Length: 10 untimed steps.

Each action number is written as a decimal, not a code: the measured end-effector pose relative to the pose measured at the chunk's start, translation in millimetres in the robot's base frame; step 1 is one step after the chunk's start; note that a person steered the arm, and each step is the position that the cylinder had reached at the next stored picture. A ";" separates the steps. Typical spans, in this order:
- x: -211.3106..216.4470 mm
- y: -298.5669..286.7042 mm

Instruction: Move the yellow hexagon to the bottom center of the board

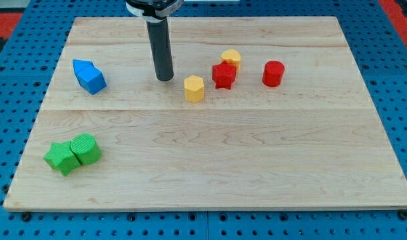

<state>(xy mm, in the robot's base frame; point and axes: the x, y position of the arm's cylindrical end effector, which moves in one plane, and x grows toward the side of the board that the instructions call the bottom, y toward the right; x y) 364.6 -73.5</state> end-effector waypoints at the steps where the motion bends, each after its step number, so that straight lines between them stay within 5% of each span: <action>1: -6.5 7.0; 2: -6.3 11.7; 4: 73.5 24.7; 6: 12.4 33.5; 7: 59.2 92.3; 8: 49.2 108.8; 10: 161.7 89.8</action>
<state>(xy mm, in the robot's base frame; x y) 526.3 16.3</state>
